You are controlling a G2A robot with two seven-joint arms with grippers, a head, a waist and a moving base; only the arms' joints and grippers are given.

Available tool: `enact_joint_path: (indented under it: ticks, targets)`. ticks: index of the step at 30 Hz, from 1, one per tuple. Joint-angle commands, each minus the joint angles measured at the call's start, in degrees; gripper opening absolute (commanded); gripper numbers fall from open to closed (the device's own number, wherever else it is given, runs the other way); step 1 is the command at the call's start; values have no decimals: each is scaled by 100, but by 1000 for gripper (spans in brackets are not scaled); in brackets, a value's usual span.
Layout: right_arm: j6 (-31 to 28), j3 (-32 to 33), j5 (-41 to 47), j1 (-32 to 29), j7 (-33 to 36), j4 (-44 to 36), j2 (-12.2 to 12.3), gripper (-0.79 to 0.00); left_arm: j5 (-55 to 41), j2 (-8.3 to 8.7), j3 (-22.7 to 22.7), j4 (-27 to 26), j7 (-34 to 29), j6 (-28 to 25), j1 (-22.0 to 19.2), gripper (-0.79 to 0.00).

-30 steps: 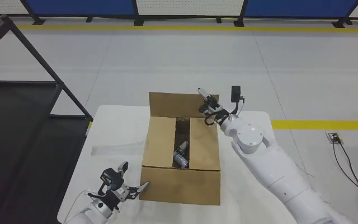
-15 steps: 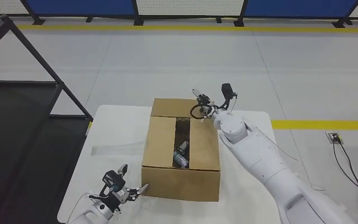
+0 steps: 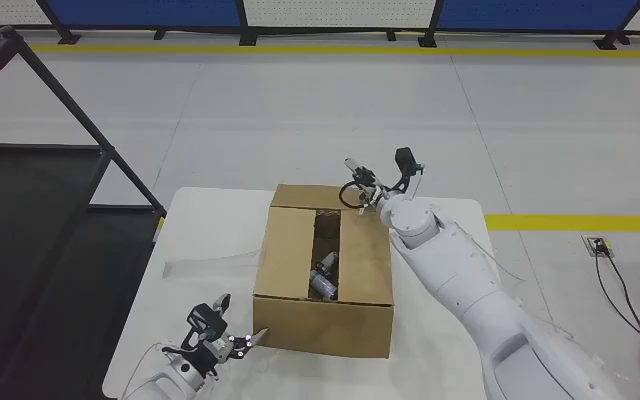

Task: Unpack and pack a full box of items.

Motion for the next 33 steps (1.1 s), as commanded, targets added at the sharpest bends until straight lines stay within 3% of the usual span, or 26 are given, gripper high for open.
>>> enact_joint_path:
  ticks: [1, 5, 7, 13, 25, 33]
  targets:
    - [-403, 123, 110, -6, 244, -18, 5, 0, -139, 8, -63, -64, 153, -69, 64, 0]
    - [-972, 296, 179, -32, 926, -124, 68, 0, -443, 34, -282, -254, 423, -249, 213, 0]
    - [-1244, 381, 194, -96, 1585, -286, 127, 0, -656, 50, -467, -380, 601, -316, 318, 0]
    - [-1176, 356, -287, -268, 2850, -715, 263, 0, -1277, 54, -932, -426, 822, 33, 462, 0]
    - [-462, 281, -1202, -673, 3195, -1371, 362, 0, -1601, 52, -1126, -289, 712, 161, 498, 0]
    - [-655, 409, -889, -763, 3694, -1381, 286, 0, -1487, 48, -1068, -329, 745, 168, 507, 0]
